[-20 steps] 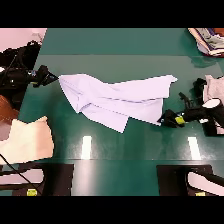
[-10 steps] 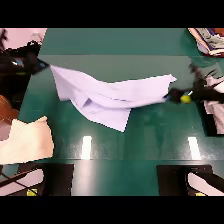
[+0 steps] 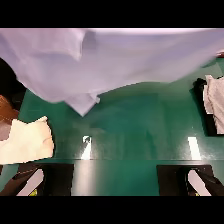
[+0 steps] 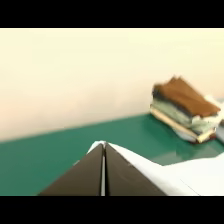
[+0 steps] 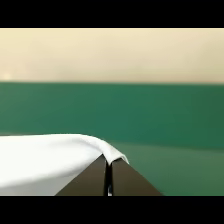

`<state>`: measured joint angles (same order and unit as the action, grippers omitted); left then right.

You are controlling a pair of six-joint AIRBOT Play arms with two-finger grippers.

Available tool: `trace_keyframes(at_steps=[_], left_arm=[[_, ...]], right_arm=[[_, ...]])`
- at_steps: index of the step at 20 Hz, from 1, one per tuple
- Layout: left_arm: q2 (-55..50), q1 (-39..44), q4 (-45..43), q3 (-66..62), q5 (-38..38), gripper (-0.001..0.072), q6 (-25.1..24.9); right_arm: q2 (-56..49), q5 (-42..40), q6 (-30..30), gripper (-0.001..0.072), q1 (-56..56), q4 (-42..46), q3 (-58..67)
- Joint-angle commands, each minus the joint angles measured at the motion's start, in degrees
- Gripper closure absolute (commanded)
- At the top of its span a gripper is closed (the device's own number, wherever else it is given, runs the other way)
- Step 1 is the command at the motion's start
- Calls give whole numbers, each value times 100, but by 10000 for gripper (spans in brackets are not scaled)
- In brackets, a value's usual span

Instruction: Fold the shirts.

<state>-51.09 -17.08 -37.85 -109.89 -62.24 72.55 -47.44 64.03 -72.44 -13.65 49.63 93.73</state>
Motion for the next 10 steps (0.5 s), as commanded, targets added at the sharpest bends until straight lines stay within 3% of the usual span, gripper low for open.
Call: trace_keyframes(at_steps=[1, 7, 10], left_arm=[[153, 2, -92, -1233, -17, 688, 544], [103, 2, -127, -1696, 142, 689, 704], [74, 2, -341, -807, 66, 689, 809]], right_arm=[[223, 474, 7, 696, -756, 2, 981], [-798, 1733, -448, 696, -1386, -15, 2861], [-1386, 1950, -612, 696, -1307, -35, 2712]])
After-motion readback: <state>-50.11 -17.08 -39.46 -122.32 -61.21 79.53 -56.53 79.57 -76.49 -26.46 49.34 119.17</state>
